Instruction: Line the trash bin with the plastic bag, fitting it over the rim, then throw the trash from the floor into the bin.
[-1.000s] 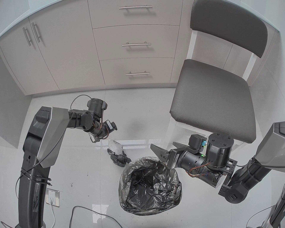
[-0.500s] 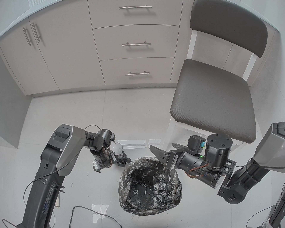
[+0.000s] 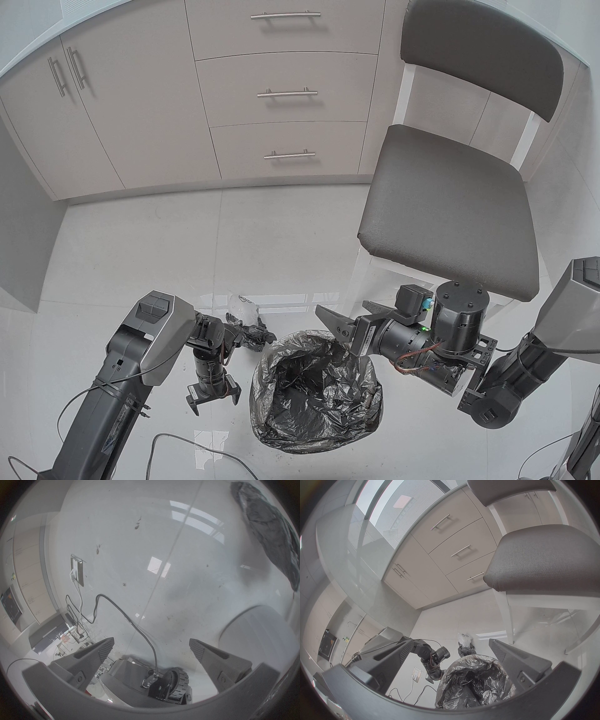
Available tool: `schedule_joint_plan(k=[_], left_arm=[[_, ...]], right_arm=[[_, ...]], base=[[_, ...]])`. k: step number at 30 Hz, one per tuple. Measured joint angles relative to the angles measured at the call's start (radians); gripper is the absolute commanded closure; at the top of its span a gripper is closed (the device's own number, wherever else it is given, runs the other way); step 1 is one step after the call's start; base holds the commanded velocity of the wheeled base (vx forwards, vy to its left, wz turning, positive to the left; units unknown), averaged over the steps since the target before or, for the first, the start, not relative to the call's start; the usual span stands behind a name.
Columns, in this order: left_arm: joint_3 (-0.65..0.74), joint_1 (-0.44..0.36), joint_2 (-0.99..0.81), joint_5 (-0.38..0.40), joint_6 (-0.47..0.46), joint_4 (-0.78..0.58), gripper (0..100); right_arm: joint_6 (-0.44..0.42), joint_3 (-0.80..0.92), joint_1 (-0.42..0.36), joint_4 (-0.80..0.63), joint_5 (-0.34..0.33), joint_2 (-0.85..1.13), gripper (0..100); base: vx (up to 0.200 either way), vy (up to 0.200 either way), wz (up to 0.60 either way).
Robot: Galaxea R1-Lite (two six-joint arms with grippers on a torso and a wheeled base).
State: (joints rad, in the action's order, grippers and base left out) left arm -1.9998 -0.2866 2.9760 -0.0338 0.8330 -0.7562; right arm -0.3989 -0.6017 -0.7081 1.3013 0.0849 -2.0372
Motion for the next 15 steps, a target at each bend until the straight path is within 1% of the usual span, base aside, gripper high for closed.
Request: schedule_joint_plan(k=[3,10,15], left_arm=[[-0.001,0.006,0.005,0.002,0.022,0.009,0],[0.000,0.025,-0.006,0.003,0.047,0.080,0],[-0.001,0.035,-0.035,0.024,0.038,0.161,0]], right_arm=[[0.000,0.000,0.000,0.013,-0.001,0.000,0],[0.000,0.005,0.001,0.035,-0.002,-0.003,0],[0.000,0.005,0.002,0.036,-0.002,-0.005,0]], base=[[0.000,0.000,0.00],[0.000,0.000,0.00],[0.000,0.000,0.00]])
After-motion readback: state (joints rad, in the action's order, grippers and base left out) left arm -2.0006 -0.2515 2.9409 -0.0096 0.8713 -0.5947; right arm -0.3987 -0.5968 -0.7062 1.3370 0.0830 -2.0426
